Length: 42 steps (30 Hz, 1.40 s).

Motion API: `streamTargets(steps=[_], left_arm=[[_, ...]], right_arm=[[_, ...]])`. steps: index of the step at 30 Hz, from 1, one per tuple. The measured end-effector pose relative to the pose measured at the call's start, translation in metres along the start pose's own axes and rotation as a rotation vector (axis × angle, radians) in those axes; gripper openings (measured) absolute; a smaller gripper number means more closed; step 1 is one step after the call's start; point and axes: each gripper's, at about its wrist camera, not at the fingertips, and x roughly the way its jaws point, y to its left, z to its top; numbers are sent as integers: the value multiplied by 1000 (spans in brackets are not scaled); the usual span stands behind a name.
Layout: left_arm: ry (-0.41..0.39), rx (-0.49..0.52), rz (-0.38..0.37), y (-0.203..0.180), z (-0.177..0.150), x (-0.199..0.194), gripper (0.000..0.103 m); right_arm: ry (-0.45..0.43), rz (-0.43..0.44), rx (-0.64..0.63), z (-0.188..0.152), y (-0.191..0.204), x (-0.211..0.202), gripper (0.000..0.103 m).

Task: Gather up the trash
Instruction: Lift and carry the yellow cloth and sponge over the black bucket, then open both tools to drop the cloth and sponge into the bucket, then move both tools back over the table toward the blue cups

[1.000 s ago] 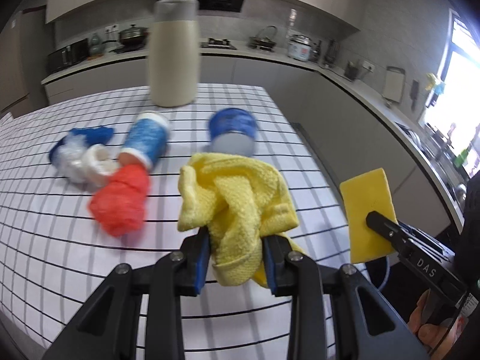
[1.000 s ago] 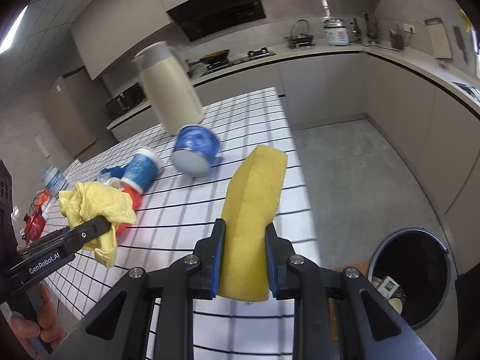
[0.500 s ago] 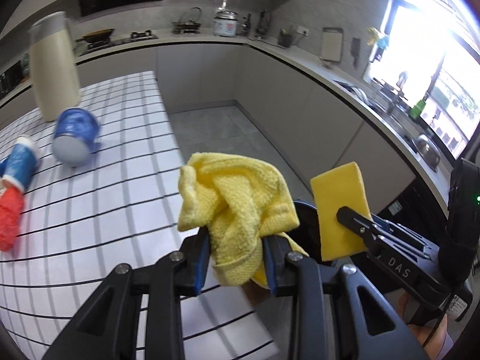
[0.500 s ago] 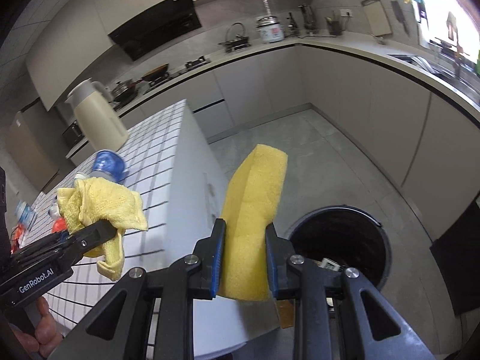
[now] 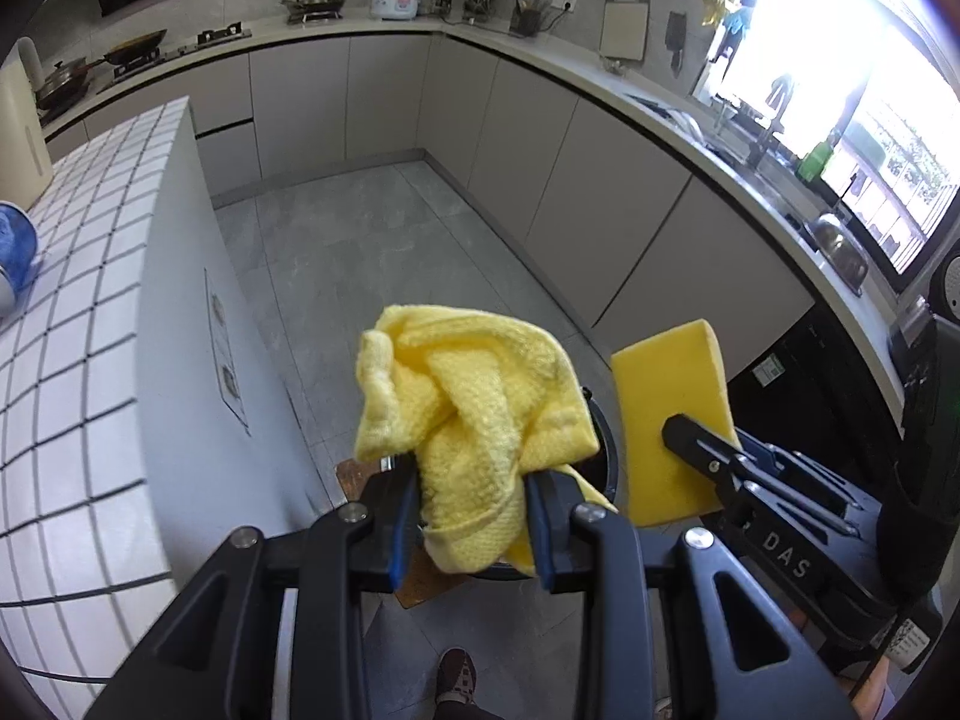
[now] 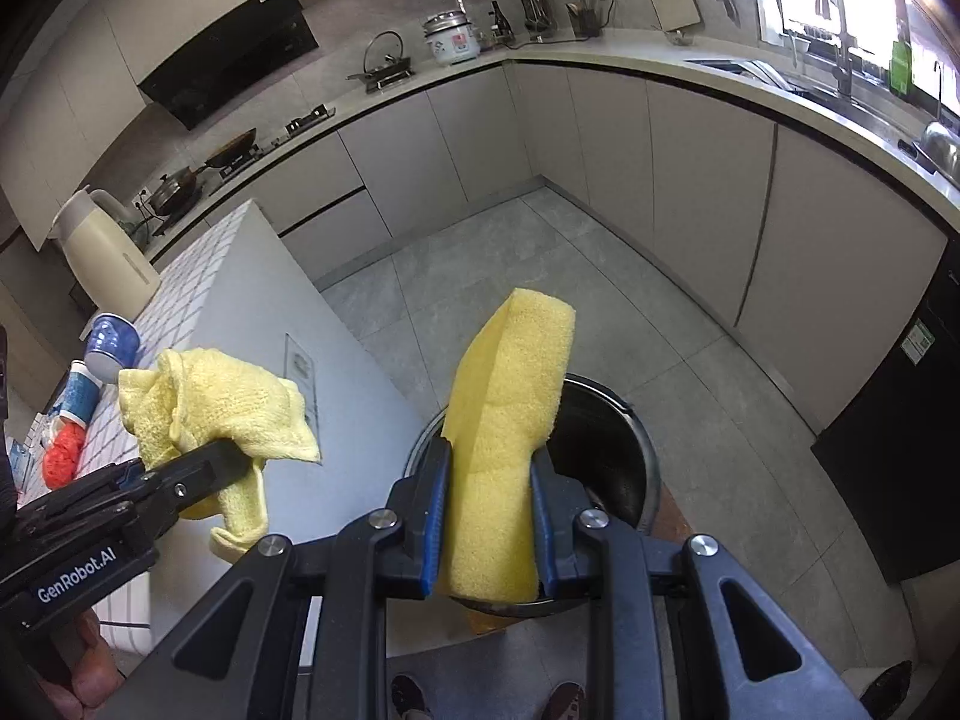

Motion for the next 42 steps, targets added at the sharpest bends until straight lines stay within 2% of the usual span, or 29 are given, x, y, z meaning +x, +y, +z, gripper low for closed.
streamTargets(steps=[6,11,18,20,24,31,37,40,42], left_arm=[[60,-9,44,-12,-6,44,33],[103,-30,70,-13,-9,74,37],[113,-30,104,-12,-7,92,56],[96,-25,120,-14,-6,87,59],[57,-25,121,-16,2,68,60],[12,-14,110,-18,13,31,60],[-27,-13,97,-4,16,3,60],[-48,-14,92,3,20,-14,60],[-61,-13,91,8,22,-22,60]], right_arm=[[49,2,-3,2,-27,31,26],[90,10,-11,3,-45,63,27],[136,20,-23,2,-53,104,35],[142,13,-14,2,-54,110,38],[129,7,-5,5,-53,106,38],[88,-1,-9,11,-38,75,38],[59,-3,-11,14,-20,49,38],[45,4,-7,15,-8,37,43],[32,7,-7,16,4,27,50]])
